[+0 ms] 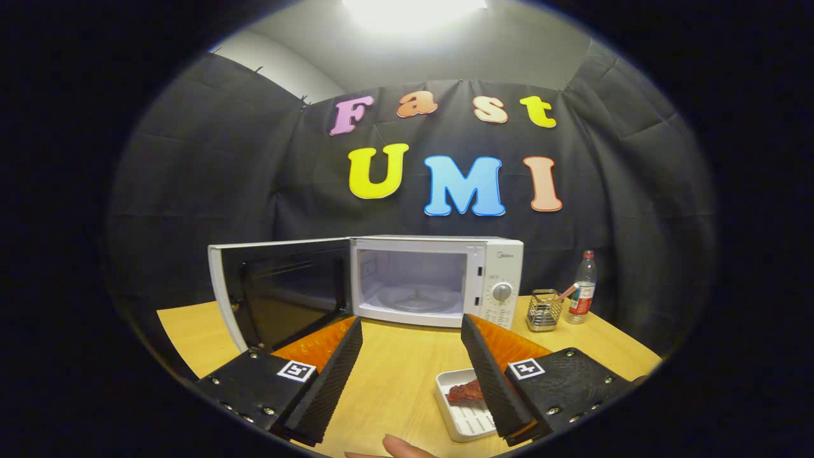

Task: Open the microwave, put the food inside, and close the microwave door.

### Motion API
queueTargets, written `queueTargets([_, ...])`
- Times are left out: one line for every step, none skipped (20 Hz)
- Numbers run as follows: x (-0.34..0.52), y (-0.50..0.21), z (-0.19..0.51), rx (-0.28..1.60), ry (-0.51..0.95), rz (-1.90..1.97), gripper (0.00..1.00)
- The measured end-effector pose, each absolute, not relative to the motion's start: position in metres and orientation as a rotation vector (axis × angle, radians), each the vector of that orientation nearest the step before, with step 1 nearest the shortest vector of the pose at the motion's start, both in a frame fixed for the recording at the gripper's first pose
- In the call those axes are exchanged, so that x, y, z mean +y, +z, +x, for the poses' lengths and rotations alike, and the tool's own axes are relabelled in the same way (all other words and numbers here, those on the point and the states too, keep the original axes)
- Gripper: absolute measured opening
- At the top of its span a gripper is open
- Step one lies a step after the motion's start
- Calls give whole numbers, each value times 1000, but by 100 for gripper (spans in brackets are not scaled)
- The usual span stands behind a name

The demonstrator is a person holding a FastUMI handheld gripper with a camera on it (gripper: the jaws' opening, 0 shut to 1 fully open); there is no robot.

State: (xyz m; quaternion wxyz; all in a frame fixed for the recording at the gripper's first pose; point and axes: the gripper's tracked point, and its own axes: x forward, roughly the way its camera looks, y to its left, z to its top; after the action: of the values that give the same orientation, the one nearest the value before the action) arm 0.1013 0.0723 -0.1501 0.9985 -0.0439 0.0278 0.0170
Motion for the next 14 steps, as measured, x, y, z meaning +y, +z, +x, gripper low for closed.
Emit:
queueTargets([57,-154,105,61,16,-97,95])
queueTargets([43,-158,109,72,7,-95,95])
queueTargets([30,-163,111,82,-3,-83,95])
queueTargets([17,-167,115,91,-12,-68,94])
queueTargets([6,-173,118,100,-21,-50,95])
queueTargets([-5,-179,122,117,-25,-21,94])
queueTargets([-12,-186,125,136,-15,27,95])
queueTargets([-18,-192,129,148,0,86,95])
queueTargets([-26,-197,131,154,-1,147,95])
queueTargets([-35,-202,134,165,-2,213,95])
queueTargets([-42,-212,141,179,-9,281,86])
queueTargets([-47,-222,145,204,-3,348,84])
queueTargets([-48,-232,147,231,6,407,84])
queueTargets([-44,-243,149,259,36,472,84])
